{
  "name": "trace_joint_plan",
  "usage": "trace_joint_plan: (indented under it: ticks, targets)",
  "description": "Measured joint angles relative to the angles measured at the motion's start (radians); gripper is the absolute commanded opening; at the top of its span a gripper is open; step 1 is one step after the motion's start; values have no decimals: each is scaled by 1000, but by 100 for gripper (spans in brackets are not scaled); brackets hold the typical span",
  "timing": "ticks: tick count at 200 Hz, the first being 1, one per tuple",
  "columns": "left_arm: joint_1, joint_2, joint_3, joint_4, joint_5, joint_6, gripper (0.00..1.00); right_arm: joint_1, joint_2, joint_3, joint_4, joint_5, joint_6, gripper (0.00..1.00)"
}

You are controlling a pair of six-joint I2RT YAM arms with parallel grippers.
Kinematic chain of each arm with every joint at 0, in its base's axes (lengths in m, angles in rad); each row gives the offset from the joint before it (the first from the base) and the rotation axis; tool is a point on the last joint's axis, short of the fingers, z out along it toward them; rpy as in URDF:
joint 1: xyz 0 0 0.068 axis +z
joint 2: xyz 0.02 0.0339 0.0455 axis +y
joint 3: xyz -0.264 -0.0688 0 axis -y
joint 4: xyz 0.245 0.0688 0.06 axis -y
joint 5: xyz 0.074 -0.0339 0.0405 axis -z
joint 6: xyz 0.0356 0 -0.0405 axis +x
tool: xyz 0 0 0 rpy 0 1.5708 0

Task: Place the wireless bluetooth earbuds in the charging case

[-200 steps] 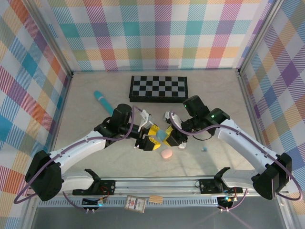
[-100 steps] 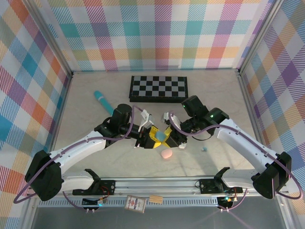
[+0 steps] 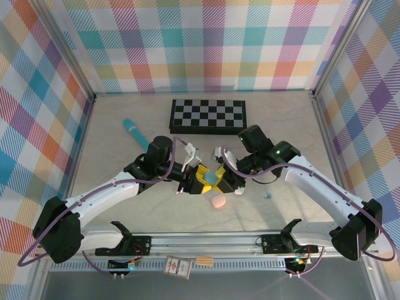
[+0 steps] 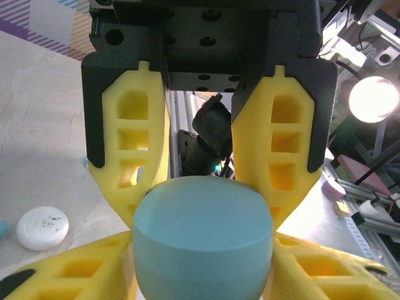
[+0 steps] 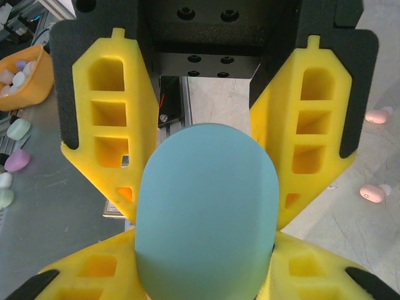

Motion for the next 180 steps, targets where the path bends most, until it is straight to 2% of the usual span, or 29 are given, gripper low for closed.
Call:
trace_joint_plan:
  ticks: [54,94,112,151,180]
  targets:
    - [0,0,-4,5,3,-6,29,0,-7,-2,-4,11,-2,27]
    - [0,-3,-11,28,3,3,27,0,-19,-5,3,21,-1,46]
    - [0,-3,-11,43,3,16,27,1,-25,-6,14,26,-3,50]
    - [0,-8,-14,77,-2,36,27,2,-51,-10,31,40,-2,50]
    - [0,-8,-18,99,-6,37,27,2,-56,-10,40,55,-1,44]
